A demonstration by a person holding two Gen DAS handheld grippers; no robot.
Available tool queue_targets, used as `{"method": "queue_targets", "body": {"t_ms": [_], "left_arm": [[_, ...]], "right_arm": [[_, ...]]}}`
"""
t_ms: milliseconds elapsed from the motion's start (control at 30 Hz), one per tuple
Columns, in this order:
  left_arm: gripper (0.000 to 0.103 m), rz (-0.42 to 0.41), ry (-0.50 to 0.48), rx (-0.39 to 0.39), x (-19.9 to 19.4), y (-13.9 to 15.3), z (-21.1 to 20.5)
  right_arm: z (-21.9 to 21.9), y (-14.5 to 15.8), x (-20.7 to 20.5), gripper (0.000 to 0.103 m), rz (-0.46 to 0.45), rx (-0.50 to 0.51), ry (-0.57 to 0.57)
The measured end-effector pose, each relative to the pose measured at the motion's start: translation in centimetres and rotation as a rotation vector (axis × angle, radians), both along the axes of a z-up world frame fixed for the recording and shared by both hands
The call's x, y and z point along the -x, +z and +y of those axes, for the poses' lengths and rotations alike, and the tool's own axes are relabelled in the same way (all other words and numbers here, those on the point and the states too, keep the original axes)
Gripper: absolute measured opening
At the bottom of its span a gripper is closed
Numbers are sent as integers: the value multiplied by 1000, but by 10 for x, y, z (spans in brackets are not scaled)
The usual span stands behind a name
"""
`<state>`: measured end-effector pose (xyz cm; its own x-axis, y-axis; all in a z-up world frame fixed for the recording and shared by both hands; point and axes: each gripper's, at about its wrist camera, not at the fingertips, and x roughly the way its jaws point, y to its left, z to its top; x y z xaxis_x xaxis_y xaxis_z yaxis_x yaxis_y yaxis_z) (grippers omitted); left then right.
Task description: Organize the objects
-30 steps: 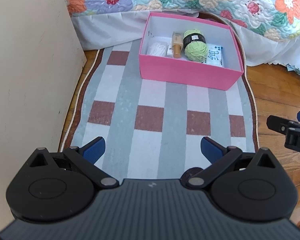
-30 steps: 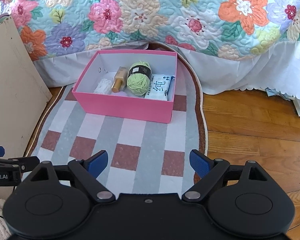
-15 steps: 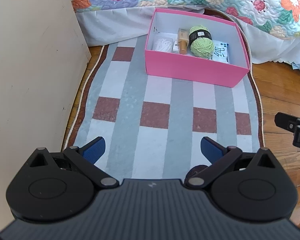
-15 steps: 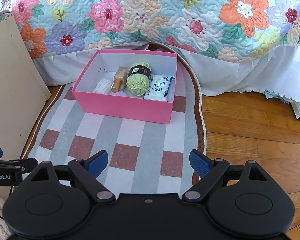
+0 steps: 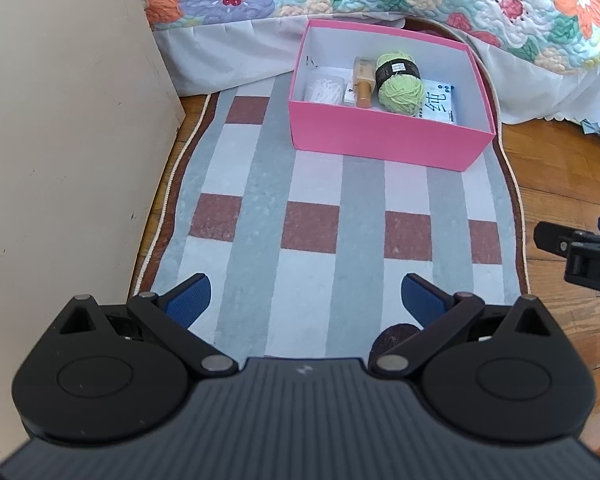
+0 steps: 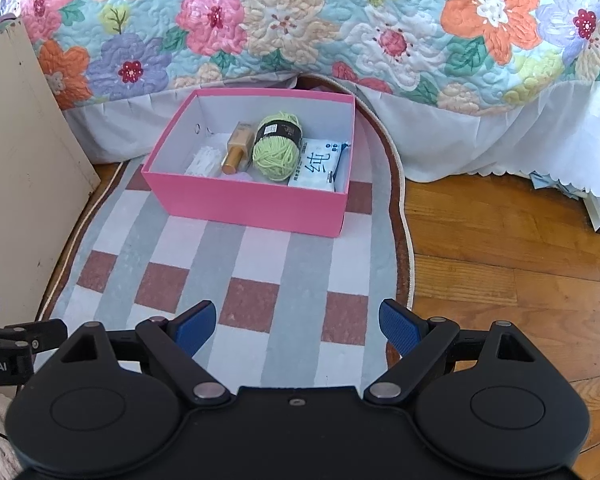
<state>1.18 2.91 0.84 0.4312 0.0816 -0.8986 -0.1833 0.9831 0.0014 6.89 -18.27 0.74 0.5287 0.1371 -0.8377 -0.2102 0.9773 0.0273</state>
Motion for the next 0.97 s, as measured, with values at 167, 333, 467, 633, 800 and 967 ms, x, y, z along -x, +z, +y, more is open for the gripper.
{"method": "queue_targets", "body": {"t_ms": [167, 333, 467, 633, 800, 967], "left_arm": [[103, 10, 0, -1, 0, -1, 2], [103, 21, 13, 1, -1, -2, 6], [103, 14, 13, -8, 0, -1, 5], [103, 20, 8, -16, 0, -3, 3], [103, 19, 7, -18, -1, -3, 2], [103, 24, 5, -14, -1, -2, 1]], "right_arm": [[1, 0, 0, 91, 1, 2, 10], [1, 0, 0, 91, -3, 9, 11], [1, 0, 1, 91, -4, 8, 11], [0, 0, 2, 91, 1, 7, 12], [-2, -1, 2, 91, 1, 4, 10], [-3, -1, 2, 91, 5, 3, 11]]}}
